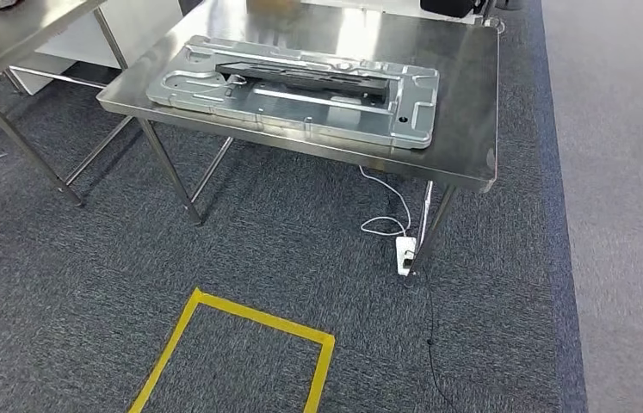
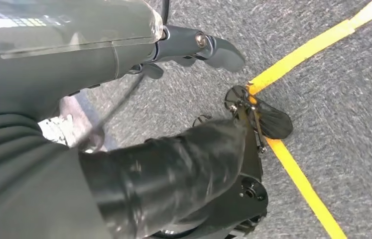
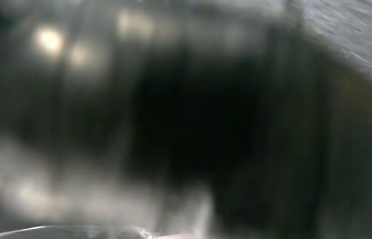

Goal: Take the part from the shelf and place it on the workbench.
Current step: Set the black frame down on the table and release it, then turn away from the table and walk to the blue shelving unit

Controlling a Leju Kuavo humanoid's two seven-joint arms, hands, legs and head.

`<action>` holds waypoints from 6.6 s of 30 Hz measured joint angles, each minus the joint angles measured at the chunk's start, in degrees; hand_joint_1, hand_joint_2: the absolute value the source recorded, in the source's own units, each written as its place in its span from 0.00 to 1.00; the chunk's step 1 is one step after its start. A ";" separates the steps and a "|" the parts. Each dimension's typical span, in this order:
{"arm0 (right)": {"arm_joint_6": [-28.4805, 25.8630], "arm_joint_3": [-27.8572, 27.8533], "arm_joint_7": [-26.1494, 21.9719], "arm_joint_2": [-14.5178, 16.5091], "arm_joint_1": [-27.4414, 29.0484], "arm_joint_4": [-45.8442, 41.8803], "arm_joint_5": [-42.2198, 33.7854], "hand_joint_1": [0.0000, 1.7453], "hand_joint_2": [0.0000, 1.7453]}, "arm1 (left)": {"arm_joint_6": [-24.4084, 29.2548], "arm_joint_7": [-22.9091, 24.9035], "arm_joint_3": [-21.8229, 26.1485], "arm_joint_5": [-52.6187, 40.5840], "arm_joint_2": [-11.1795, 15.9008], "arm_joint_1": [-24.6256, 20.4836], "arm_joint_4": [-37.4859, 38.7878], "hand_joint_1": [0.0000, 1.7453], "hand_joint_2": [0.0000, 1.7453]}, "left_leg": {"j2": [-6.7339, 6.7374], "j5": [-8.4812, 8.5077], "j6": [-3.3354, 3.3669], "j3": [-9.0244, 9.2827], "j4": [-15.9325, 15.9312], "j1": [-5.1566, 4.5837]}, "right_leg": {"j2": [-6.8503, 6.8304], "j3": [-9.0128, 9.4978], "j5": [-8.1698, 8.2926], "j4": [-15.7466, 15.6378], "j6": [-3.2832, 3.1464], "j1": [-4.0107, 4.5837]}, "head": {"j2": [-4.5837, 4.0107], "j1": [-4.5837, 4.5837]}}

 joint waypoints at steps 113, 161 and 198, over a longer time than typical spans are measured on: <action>4.68 -4.76 2.65 2.53 -1.41 4.28 1.26 0.00 0.00 | -5.00 -17.65 24.78 -28.69 6.88 -17.83 30.34 0.00 0.00 | 1.98 -1.29 2.48 7.71 -5.53 0.07 | 0.15 -9.75 -2.24 14.63 2.01 0.08 | 0.00 0.21; 8.43 -4.58 2.03 1.37 -2.05 3.40 1.86 0.00 0.00 | -5.37 -21.38 24.84 -29.94 11.92 -19.51 40.21 0.00 0.00 | -1.21 -7.27 1.40 3.10 7.73 -0.24 | 2.91 -4.14 4.28 -0.44 -1.36 1.60 | 0.00 0.11; 8.90 -4.54 2.29 0.90 -1.81 3.53 1.17 0.00 0.00 | 0.38 -23.70 24.79 -30.20 16.54 -22.39 51.61 0.00 0.00 | -3.66 -2.42 1.25 6.69 -3.23 0.40 | 6.88 -3.72 4.72 -0.44 1.45 0.30 | 0.00 0.13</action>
